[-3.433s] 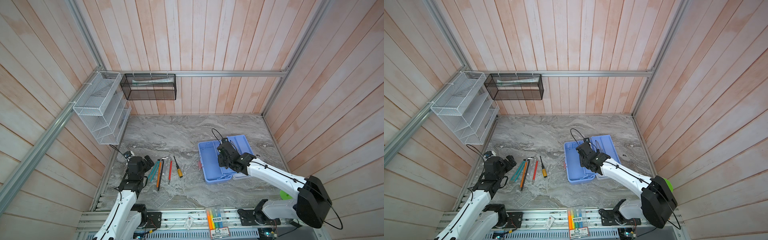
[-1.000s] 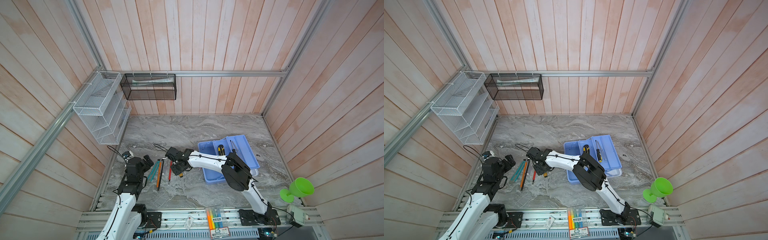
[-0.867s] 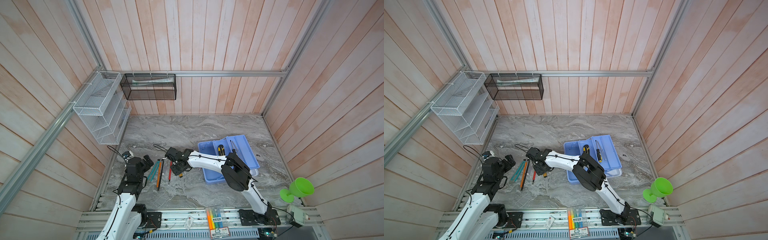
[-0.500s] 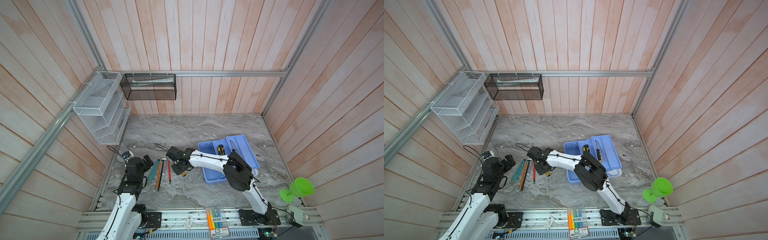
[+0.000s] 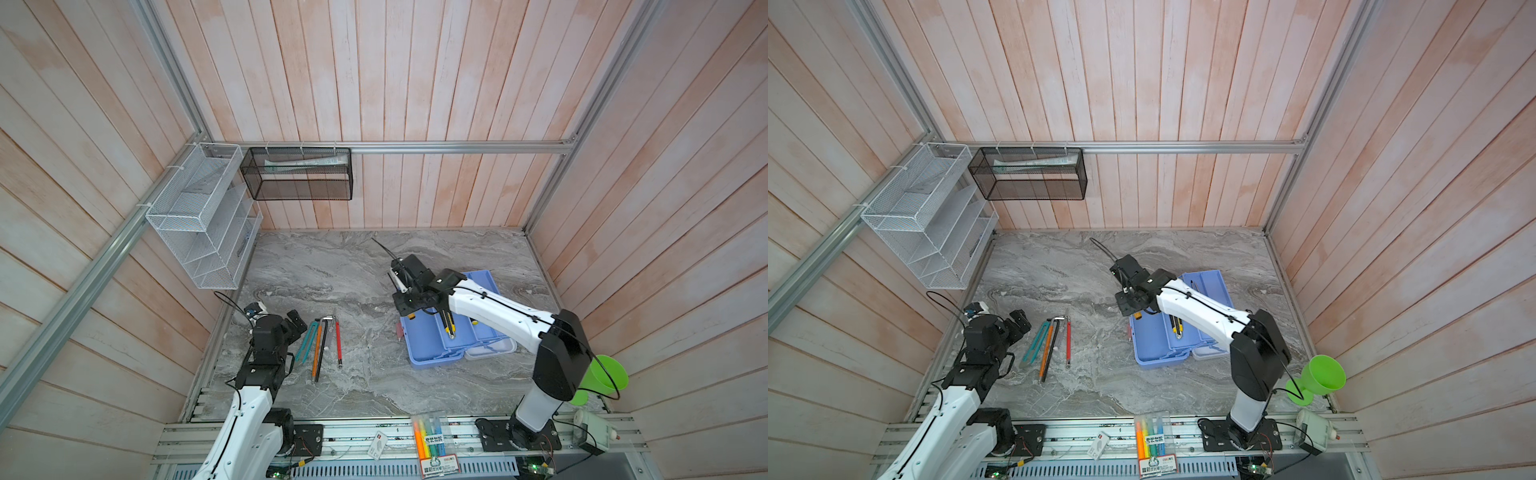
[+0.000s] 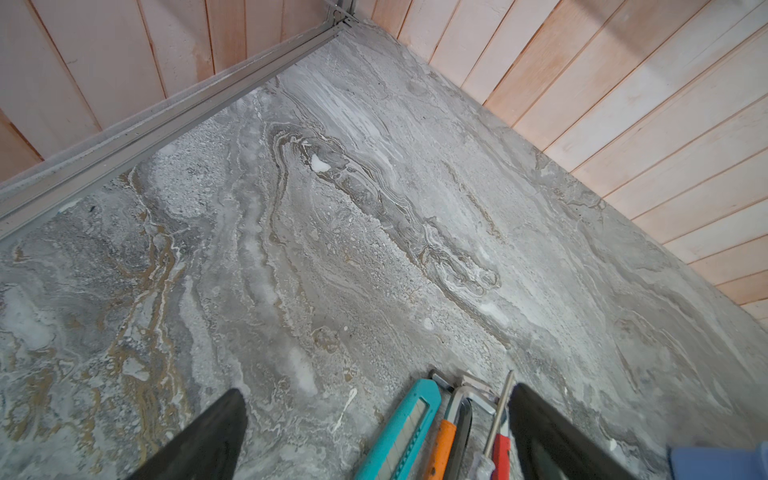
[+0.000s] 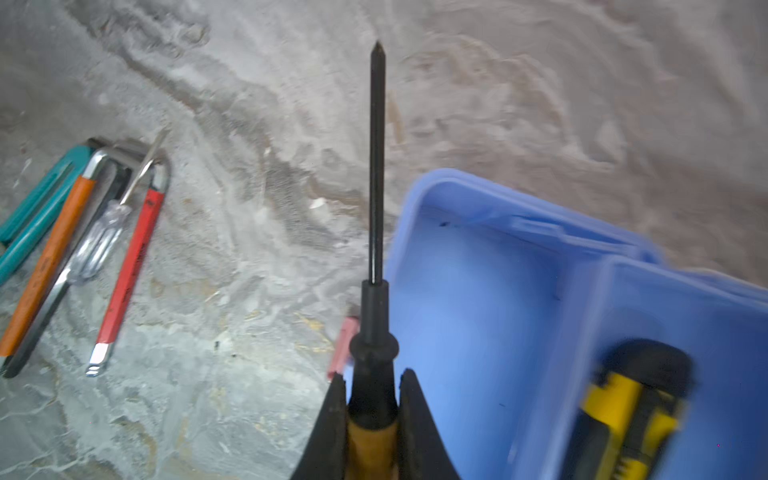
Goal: Pack the tool kit
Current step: 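Carry the yellow-handled screwdriver over the blue tray and release it inside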
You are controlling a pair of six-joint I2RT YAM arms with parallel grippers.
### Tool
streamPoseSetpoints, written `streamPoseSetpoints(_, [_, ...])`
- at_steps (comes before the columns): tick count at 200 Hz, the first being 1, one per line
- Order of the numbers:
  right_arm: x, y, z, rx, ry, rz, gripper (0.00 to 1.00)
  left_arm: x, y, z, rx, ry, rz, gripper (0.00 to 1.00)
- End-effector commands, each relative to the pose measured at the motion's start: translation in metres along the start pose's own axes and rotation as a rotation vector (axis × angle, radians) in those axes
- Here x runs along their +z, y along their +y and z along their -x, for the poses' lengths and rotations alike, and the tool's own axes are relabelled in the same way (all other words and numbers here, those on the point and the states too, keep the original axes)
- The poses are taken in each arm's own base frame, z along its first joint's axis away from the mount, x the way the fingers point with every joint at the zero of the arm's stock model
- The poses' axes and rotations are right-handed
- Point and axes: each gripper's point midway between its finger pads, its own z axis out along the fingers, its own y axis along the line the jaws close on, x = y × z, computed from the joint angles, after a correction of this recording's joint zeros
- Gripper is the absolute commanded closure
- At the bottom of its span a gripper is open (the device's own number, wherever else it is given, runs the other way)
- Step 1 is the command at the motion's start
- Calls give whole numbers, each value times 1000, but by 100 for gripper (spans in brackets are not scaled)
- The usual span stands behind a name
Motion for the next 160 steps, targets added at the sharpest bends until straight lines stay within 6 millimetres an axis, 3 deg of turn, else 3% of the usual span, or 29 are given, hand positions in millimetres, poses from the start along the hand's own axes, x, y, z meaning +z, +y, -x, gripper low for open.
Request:
streamPoseSetpoints(1, [-21, -61, -3, 21, -6, -130, 100, 1, 7, -5, -3, 9, 21, 0])
streamPoseSetpoints(37, [-47, -150, -18, 131, 36, -299, 100, 1, 7, -5, -2, 9, 23, 0])
streamPoseSetpoints(76, [-60, -214, -45, 237, 77, -441, 100, 3, 7, -5, -2, 12, 25, 0])
streamPoseSetpoints(104, [-57, -231, -63, 273, 101, -471, 100, 4, 6, -6, 1, 22, 26, 0])
streamPoseSetpoints(160, [-33, -229, -82, 314, 145, -430, 100, 6, 5, -7, 3, 27, 25, 0])
